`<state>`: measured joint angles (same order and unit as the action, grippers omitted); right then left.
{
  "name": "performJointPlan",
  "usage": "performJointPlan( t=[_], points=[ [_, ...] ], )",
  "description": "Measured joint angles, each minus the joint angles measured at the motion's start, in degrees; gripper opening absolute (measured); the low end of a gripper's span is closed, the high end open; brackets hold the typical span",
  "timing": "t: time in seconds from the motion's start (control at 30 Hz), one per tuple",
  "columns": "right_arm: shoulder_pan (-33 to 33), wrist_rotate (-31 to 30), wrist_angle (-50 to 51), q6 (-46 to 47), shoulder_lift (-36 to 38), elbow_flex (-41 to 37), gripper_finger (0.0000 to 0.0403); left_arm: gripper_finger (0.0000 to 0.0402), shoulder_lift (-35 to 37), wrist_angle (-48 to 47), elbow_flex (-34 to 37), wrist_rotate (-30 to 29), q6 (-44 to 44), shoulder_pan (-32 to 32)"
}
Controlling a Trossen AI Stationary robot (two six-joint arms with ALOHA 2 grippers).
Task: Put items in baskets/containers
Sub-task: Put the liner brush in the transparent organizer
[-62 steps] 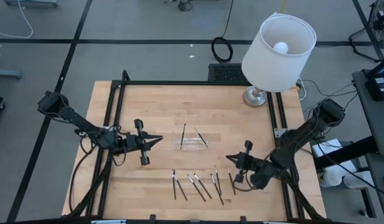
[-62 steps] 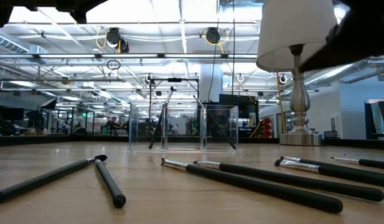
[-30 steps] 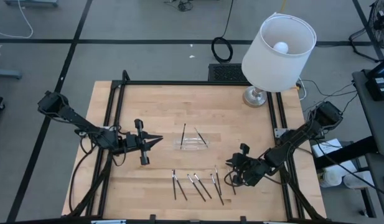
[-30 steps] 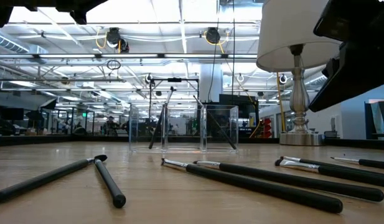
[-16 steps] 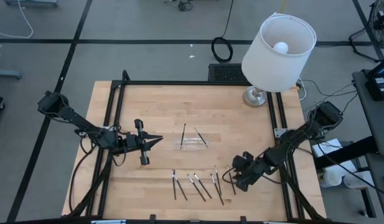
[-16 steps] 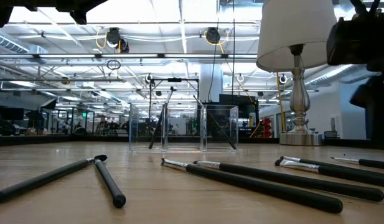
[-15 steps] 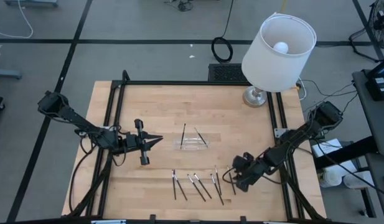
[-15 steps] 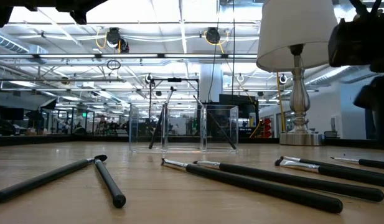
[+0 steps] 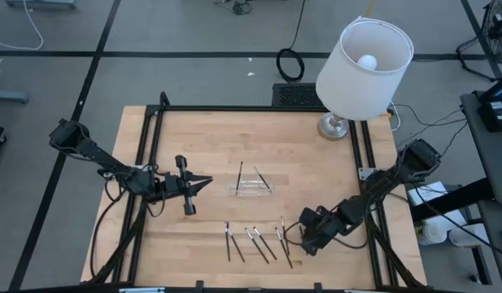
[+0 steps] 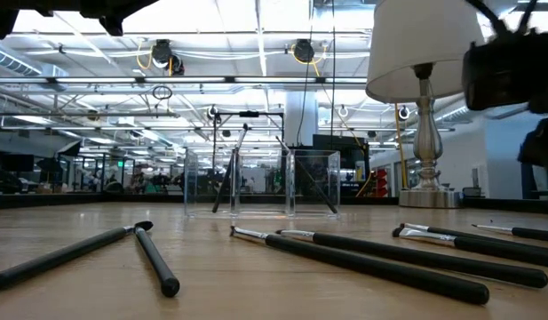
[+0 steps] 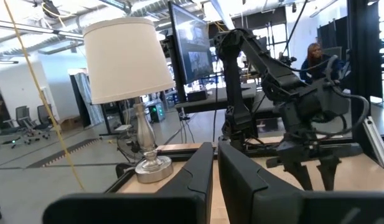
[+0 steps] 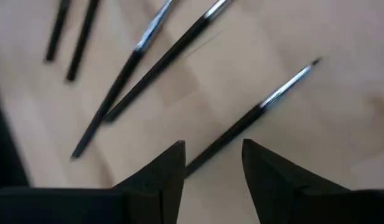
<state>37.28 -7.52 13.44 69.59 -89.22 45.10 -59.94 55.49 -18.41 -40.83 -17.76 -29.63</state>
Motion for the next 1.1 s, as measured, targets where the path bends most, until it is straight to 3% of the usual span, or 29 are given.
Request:
performJointPlan(
  t=[0.5, 0.73, 1.1],
  points=[
    [-4.4, 1.8, 8.1, 1.1, -8.4, 2.4, 0.0144, 0.0035, 0.0, 0.0, 0.0, -0.9, 0.0, 0.0],
    [-5.3, 1.7, 11.6, -7.5, -10.6, 2.4, 0.0123, 0.0035, 0.0, 0.1, 0.0, -0.9, 0.2, 0.0],
    [-5.4, -4.6, 11.7, -22.9, -10.8, 2.1, 0.0058, 0.0035, 0.0, 0.0, 0.0, -0.9, 0.2, 0.0]
  ],
)
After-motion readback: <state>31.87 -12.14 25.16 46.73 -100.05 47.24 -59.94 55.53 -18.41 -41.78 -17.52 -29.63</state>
